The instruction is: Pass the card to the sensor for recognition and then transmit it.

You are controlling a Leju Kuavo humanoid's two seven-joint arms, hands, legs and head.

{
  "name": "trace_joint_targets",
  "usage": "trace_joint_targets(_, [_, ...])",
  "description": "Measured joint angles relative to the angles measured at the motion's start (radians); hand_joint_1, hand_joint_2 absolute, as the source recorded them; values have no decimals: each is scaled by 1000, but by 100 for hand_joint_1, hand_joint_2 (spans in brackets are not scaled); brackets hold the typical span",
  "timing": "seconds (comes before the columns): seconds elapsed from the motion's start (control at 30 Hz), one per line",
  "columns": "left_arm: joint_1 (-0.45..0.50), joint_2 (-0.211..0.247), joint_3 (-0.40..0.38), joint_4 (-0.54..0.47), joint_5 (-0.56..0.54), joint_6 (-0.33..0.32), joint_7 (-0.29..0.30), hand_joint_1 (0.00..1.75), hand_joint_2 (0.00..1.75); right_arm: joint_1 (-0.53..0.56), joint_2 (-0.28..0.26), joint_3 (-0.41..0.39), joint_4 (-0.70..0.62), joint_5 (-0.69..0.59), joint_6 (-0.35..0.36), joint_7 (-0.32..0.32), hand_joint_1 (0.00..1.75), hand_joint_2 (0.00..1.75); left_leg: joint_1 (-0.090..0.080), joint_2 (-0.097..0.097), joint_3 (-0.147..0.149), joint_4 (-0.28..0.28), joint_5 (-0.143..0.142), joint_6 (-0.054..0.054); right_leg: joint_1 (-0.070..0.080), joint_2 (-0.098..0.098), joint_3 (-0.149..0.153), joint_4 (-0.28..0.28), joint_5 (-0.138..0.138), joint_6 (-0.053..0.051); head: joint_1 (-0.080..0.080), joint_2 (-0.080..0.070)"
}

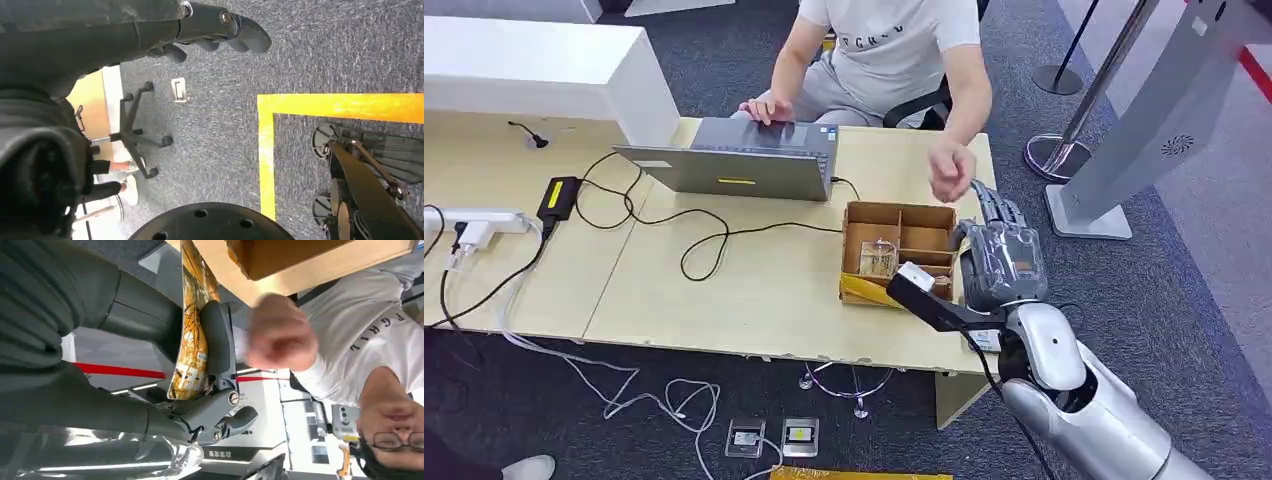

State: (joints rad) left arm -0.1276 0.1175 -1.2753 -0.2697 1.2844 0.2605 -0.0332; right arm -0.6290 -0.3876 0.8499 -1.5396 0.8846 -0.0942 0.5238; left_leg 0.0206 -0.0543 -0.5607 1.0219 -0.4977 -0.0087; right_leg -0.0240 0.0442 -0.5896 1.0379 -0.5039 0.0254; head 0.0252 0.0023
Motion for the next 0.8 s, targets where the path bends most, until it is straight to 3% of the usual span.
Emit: trace_joint_targets(0.8, [1, -7, 15, 0, 5, 15, 30, 0, 0, 89, -1, -8, 100, -119, -56, 4, 175, 175, 0, 0, 0, 0, 0, 0, 0, 0, 0, 0, 0, 0, 0, 0])
